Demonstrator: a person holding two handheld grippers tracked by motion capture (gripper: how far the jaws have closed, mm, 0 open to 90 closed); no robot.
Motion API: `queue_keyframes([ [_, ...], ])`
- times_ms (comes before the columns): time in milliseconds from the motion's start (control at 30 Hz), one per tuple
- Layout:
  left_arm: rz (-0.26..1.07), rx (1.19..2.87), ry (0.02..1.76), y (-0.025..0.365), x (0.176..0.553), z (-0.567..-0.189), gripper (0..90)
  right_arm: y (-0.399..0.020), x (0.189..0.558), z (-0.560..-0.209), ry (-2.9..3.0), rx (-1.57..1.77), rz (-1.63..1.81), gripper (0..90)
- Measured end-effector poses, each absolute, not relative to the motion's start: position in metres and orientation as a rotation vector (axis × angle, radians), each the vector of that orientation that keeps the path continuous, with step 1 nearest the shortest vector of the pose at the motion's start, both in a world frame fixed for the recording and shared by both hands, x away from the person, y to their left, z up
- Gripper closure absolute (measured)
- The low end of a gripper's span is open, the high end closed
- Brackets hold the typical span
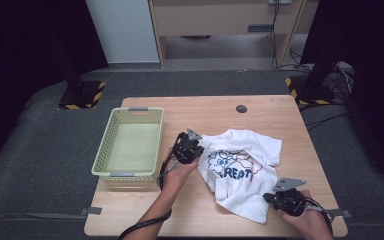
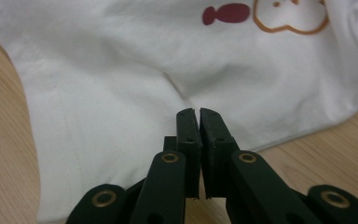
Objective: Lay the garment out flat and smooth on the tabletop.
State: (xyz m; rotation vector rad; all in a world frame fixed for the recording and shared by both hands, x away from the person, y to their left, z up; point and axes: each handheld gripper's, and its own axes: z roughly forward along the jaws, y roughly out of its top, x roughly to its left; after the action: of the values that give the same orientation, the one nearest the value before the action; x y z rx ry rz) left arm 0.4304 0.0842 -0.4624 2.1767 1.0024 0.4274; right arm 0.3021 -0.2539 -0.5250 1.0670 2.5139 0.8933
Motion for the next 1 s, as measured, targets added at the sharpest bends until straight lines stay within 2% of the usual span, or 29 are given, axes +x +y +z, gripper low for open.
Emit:
queue_keyframes([
  [500, 0.448, 2.167, 1.065, 0.092, 0.431, -0.464, 85.5, -0.307, 0.31, -0.52, 2.462, 1.208, 0.84, 87.3],
  [1000, 0.498, 2.242, 1.044, 0.072, 0.462, -0.463, 85.3, -0.302, 0.309, -0.521, 2.467, 1.214, 0.88, 87.2],
])
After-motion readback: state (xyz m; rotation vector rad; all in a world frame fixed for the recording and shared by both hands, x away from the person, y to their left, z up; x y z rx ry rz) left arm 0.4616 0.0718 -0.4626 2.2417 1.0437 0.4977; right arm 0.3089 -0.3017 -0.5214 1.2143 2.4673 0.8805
